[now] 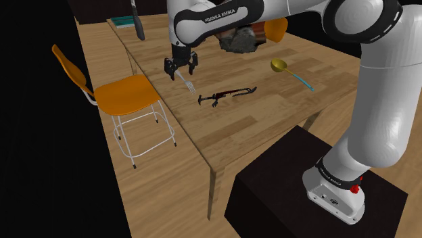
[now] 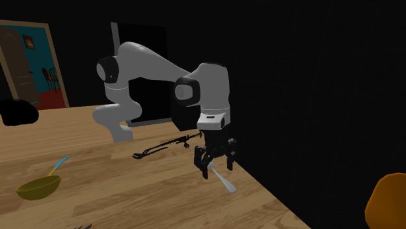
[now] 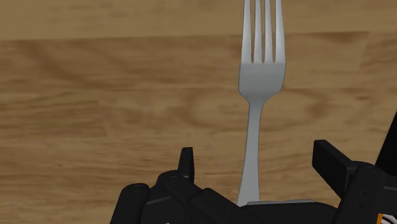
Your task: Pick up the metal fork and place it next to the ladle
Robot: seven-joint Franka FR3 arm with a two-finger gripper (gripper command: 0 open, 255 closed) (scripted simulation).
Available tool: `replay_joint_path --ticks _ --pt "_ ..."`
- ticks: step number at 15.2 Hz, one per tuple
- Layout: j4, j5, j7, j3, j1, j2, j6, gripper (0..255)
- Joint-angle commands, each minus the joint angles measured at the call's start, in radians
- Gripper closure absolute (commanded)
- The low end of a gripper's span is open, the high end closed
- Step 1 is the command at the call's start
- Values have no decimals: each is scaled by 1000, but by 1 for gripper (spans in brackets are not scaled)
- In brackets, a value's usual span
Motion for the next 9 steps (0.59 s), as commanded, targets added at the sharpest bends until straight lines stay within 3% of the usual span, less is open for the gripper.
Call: replay_joint_path --ticks 1,2,3,9 --pt "0 0 0 0 0 0 0 0" --pt "0 0 0 0 0 0 0 0" --pt "0 0 0 0 0 0 0 255" --pt "0 0 0 0 0 0 0 255"
